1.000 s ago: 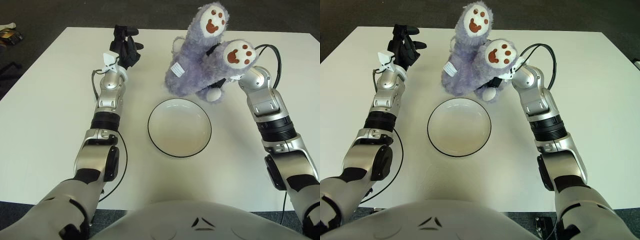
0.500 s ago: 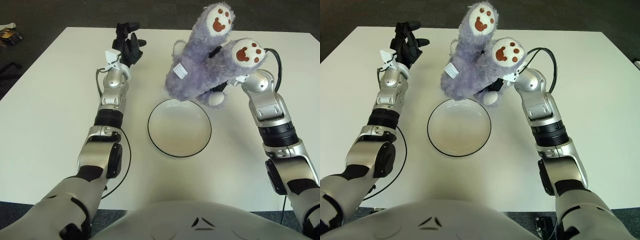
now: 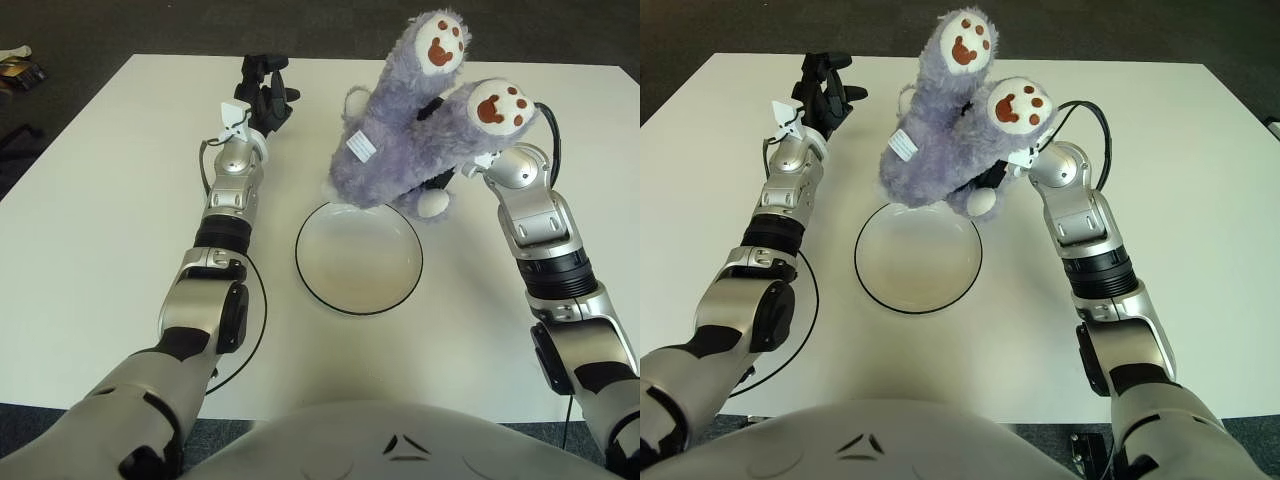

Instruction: Put the doll into the plate.

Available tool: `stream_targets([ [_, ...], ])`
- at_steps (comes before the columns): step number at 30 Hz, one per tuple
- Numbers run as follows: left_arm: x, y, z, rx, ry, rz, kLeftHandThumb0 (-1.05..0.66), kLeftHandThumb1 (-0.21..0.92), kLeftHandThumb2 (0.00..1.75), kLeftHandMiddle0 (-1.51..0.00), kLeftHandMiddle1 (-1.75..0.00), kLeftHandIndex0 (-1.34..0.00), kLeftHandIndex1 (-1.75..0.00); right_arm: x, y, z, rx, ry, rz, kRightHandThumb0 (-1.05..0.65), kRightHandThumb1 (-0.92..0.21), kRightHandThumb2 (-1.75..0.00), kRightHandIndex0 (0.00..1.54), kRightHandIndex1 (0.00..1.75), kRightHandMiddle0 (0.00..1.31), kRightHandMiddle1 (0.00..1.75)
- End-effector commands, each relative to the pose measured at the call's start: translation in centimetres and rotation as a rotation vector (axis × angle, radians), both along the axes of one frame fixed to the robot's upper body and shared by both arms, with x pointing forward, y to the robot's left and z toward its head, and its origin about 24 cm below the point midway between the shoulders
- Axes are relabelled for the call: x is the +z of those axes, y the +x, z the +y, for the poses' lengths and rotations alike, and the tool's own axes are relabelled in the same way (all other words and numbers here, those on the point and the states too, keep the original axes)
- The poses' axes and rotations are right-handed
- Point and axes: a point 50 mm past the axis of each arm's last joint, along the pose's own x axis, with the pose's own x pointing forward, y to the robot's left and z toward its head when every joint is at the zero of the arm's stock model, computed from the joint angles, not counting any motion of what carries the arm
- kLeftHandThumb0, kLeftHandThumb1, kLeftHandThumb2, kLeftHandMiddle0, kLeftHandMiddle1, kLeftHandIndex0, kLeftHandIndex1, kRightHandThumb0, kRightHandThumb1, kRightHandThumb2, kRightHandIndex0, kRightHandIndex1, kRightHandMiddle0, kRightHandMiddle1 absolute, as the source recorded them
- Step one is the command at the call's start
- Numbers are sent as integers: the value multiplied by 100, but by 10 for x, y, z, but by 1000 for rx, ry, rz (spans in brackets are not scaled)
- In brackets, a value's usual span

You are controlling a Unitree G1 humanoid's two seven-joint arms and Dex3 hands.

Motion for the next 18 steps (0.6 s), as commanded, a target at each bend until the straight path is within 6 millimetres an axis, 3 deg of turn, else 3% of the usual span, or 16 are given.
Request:
stream_targets([
  [1, 6, 3, -1, 3, 18, -23, -68, 92, 81, -35, -155, 0, -172, 1, -2, 1, 18, 29, 9, 0, 8, -172, 94, 161, 69, 175],
  [18, 3, 6, -3, 2, 60, -29, -64, 92, 77, -36, -156, 0, -157, 0, -5, 10, 104, 4, -34, 0, 6, -171, 93, 163, 67, 175],
])
